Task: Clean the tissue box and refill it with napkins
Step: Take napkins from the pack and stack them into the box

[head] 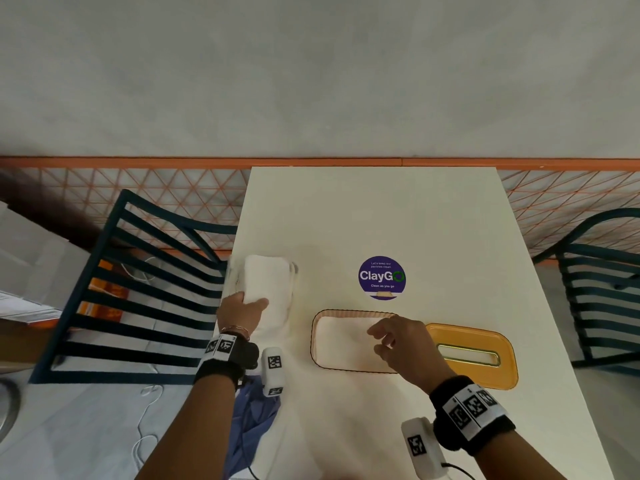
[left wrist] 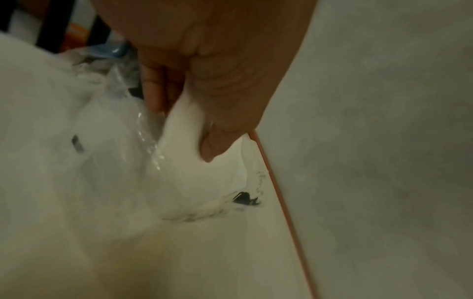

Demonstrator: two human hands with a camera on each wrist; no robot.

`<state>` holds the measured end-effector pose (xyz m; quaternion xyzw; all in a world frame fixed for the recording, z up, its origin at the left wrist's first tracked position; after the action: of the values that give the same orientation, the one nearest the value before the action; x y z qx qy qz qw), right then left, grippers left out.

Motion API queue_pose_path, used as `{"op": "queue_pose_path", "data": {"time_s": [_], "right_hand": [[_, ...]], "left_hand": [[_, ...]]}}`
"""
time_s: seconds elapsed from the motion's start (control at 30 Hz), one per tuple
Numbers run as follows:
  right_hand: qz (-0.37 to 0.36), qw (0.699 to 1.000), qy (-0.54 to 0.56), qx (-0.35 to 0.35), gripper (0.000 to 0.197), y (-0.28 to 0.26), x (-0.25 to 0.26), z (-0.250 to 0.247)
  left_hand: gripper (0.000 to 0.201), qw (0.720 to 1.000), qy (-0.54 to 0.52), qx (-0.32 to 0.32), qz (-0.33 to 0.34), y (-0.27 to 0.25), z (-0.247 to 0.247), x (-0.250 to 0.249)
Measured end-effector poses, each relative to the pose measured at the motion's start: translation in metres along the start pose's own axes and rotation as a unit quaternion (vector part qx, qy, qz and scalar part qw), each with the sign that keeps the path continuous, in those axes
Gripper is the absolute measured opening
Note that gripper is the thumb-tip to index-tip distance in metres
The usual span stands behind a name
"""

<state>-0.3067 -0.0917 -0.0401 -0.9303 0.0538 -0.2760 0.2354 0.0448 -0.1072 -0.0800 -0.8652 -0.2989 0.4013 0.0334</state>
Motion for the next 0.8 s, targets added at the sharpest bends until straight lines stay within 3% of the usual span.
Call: {"op": "queue_pose_path", "data": {"time_s": [0.07,0.13,0.3,0.4,0.47,0.63,0.73,0.8], "right_hand": [[0.0,1.0,0.023,-0.01,0.034,-0.001,0.006,-0.006],[-0.004,0.998,0.054,-0.016,0.038,-0.003,0.012,-0.012],[-0.002,0.99,0.142,0.025,0.076,-0.005,0.031,-0.028],[0.001,0.982,0.178,0.07,0.11,-0.006,0.035,-0.032],[0.02,0.977,0.194,0.082,0.12,-0.006,0.03,-0.032],[0.07,0.911,0.361,0.185,0.092,-0.005,0.002,-0.03],[0.053,0.881,0.418,0.216,0.068,-0.019,-0.006,-0.039],[0.051,0.865,0.444,0.23,0.061,-0.023,-0.01,-0.038]], "left_hand": [[0.038,0.996,-0.093,-0.004,-0.013,-0.006,-0.002,0.0],[0.033,0.99,-0.135,-0.008,0.028,-0.015,-0.009,-0.013],[0.017,0.965,-0.034,0.111,0.236,-0.063,-0.023,-0.077],[0.012,0.934,0.011,0.191,0.302,-0.091,-0.014,-0.105],[0.009,0.915,0.025,0.227,0.331,-0.101,-0.003,-0.118],[0.013,0.905,-0.022,0.279,0.321,-0.115,0.024,-0.13],[0.012,0.906,-0.08,0.301,0.286,-0.119,0.036,-0.123],[0.026,0.908,-0.137,0.316,0.239,-0.122,0.043,-0.115]]}}
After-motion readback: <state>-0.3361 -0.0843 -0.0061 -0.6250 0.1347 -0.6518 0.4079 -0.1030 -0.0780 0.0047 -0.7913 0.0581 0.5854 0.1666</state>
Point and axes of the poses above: each hand's wrist, its own y-axis towards the middle knuckle, its own z-axis out of the palm, x = y × z, the point moved 6 cm from there along y, towards the middle knuckle, and after that the axes turned 15 degrees about z, right-handed, at the moved point
